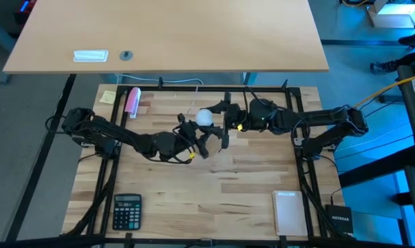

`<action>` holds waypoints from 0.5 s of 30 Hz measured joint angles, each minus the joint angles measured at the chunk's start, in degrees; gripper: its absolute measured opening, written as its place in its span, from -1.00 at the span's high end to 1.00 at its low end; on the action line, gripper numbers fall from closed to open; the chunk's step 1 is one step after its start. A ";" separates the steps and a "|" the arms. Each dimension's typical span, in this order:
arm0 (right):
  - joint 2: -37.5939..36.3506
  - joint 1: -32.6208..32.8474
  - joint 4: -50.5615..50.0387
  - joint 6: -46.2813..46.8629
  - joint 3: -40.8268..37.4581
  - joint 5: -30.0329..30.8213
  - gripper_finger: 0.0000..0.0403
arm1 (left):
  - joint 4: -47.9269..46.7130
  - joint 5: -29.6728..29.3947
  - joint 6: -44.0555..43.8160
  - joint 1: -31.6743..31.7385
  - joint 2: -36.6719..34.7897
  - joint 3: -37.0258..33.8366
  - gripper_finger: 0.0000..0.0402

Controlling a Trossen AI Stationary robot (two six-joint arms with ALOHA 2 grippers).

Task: Screw lightbulb
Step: Remove the white lightbulb from the brown lamp

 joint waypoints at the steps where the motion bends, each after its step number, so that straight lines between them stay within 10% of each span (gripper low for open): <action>1: -0.05 -0.02 -0.08 -0.07 0.00 -0.68 -0.25 | -0.06 0.04 0.05 -0.15 0.00 0.00 0.24; 7: -0.72 -0.13 -1.02 -0.61 0.00 -13.86 -0.25 | -0.58 8.59 3.45 -1.02 -0.04 0.02 0.24; 15: -0.12 0.00 0.51 -0.49 0.00 -45.33 -0.25 | -0.44 47.82 0.48 1.38 0.21 0.17 0.24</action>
